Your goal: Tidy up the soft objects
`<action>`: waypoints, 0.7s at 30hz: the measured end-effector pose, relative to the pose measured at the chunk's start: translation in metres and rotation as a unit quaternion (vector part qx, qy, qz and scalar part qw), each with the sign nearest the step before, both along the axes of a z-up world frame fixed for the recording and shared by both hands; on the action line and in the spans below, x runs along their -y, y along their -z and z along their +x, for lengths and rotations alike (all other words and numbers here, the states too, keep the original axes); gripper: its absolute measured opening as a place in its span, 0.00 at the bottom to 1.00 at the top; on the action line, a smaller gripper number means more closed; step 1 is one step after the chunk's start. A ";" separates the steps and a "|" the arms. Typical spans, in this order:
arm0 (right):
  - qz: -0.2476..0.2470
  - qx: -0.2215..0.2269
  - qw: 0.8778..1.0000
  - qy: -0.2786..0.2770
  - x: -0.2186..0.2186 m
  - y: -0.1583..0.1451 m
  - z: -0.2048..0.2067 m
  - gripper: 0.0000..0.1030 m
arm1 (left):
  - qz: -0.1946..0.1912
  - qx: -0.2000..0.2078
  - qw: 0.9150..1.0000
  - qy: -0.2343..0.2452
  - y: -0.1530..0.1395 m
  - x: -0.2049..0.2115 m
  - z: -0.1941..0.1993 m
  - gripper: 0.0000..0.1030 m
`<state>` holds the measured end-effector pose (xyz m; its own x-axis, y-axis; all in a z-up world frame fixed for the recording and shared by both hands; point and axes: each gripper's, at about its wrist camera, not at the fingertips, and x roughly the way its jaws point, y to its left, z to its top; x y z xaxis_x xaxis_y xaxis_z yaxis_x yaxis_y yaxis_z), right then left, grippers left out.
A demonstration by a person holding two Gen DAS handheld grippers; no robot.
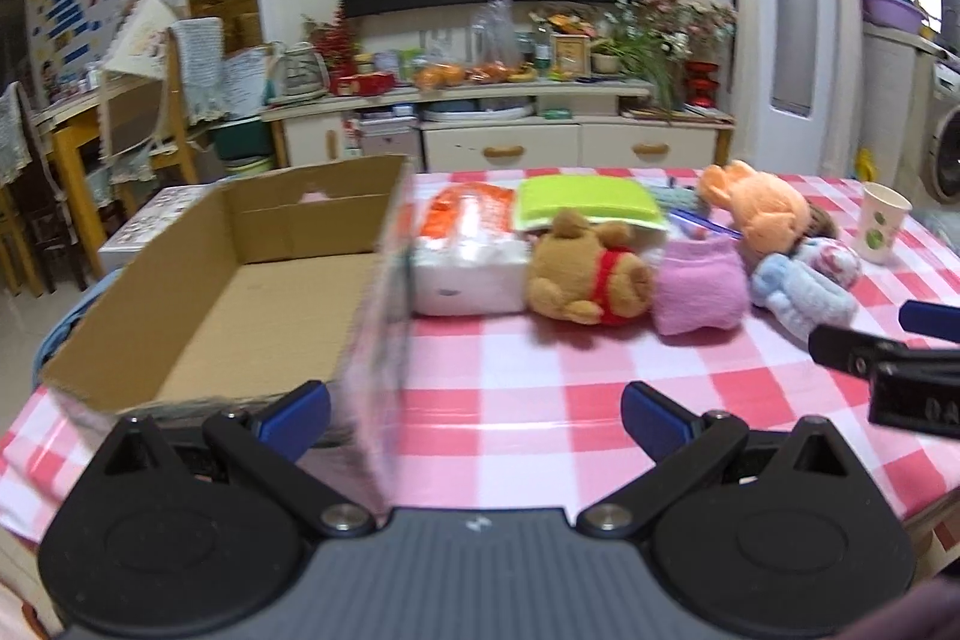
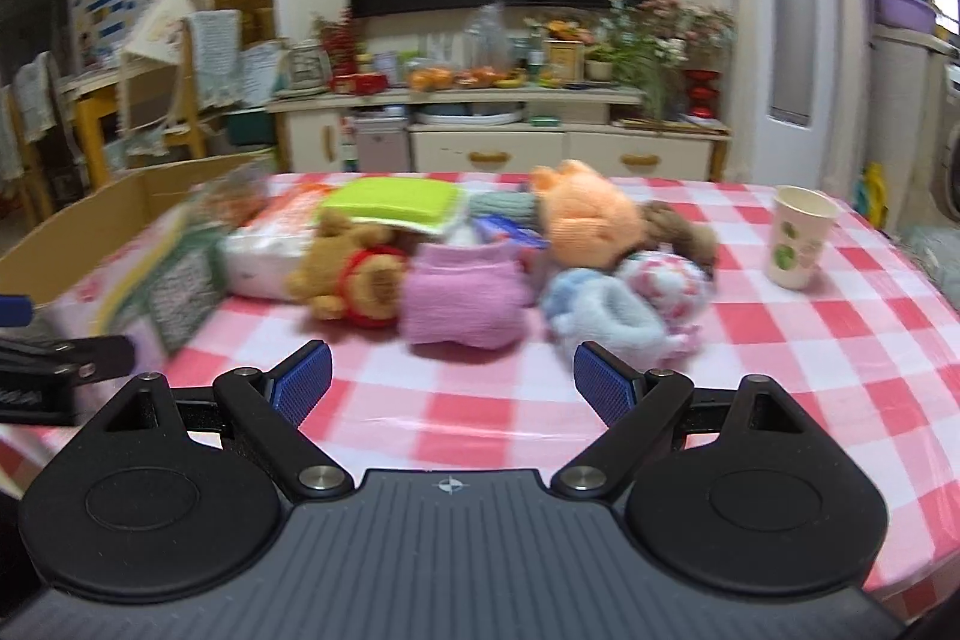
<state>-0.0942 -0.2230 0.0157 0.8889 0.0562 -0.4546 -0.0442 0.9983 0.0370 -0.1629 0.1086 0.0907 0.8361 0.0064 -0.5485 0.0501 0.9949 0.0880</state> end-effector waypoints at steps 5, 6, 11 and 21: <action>0.004 -0.008 0.999 0.044 0.032 0.006 0.004 1.00 | 0.005 -0.007 1.000 0.027 0.002 0.026 0.017 0.99; 0.004 -0.010 0.999 0.052 0.038 0.007 0.005 1.00 | 0.006 -0.008 0.999 0.032 0.002 0.031 0.020 0.99; 0.034 -0.025 0.996 0.083 0.074 0.009 0.005 1.00 | 0.015 -0.007 0.997 0.072 0.006 0.063 0.038 0.99; 0.110 -0.027 0.990 0.082 0.124 0.003 0.000 1.00 | 0.021 -0.017 0.991 0.128 0.028 0.120 0.083 0.98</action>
